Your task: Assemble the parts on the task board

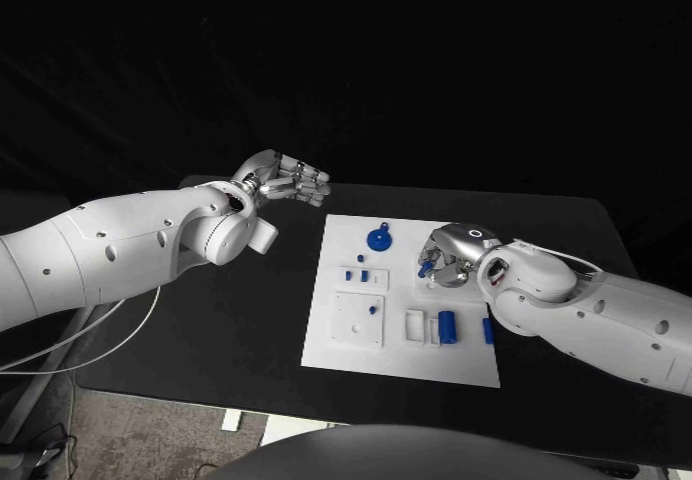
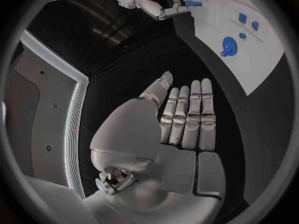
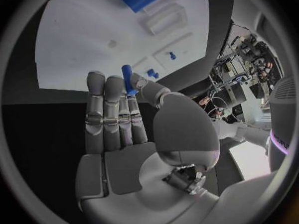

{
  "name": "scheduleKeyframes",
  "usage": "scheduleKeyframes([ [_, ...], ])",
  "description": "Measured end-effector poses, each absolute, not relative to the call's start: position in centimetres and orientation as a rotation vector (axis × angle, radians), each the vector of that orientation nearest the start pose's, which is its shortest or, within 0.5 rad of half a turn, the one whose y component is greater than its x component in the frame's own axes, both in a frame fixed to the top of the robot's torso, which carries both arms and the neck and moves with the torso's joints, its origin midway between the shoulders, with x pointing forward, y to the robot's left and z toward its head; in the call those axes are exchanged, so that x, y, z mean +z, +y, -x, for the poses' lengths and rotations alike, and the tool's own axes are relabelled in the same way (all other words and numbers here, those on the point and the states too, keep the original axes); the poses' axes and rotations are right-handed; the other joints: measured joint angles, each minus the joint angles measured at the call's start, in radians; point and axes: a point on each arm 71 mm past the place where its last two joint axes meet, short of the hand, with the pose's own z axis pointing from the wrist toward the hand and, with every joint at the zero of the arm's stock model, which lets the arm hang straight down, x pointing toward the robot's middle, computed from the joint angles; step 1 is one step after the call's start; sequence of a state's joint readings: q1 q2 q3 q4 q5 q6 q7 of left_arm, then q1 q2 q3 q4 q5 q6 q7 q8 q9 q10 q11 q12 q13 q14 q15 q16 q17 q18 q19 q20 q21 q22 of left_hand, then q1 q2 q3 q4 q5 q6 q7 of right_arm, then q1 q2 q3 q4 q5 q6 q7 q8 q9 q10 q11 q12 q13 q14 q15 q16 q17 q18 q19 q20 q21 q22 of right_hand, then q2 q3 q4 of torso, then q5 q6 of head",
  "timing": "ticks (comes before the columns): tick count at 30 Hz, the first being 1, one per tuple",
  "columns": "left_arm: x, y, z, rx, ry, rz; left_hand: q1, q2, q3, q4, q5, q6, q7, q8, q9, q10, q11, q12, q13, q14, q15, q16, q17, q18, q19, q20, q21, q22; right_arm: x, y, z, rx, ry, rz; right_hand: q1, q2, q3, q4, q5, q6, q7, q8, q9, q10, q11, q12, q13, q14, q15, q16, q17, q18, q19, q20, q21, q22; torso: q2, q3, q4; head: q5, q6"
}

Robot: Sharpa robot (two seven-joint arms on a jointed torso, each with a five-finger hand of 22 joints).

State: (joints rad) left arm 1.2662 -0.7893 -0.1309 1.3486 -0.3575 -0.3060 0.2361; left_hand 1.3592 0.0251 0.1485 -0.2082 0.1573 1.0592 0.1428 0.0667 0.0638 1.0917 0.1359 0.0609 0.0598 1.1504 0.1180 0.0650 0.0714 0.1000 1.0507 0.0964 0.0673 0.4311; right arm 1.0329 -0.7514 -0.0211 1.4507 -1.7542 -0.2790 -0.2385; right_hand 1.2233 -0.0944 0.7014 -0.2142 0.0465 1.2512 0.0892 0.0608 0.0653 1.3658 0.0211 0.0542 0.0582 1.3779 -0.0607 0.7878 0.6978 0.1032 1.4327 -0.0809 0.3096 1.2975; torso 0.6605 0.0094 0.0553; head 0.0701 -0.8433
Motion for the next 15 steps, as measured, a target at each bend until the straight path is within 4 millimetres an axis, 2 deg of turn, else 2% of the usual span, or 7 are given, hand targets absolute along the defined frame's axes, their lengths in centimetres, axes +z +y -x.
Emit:
scheduleKeyframes([
  [15,-19.3,23.0,-52.3,-1.208,1.621,0.784,0.000,0.000,0.000,0.000,0.000,0.000,0.000,0.000,0.000,0.000,0.000,0.000,0.000,0.000,0.000,0.000,0.000,0.000,0.000,0.000,0.000,0.002,-24.7,-11.8,-44.2,0.630,1.708,0.369,-0.006,-0.007,0.000,0.000,0.000,0.000,-0.001,0.000,0.000,0.005,-0.005,-0.001,0.002,0.003,-0.003,-0.008,0.014,-0.003,-0.002,-0.001,0.000,0.007,0.001,-0.0016,0.0035,0.034,0.002],
])
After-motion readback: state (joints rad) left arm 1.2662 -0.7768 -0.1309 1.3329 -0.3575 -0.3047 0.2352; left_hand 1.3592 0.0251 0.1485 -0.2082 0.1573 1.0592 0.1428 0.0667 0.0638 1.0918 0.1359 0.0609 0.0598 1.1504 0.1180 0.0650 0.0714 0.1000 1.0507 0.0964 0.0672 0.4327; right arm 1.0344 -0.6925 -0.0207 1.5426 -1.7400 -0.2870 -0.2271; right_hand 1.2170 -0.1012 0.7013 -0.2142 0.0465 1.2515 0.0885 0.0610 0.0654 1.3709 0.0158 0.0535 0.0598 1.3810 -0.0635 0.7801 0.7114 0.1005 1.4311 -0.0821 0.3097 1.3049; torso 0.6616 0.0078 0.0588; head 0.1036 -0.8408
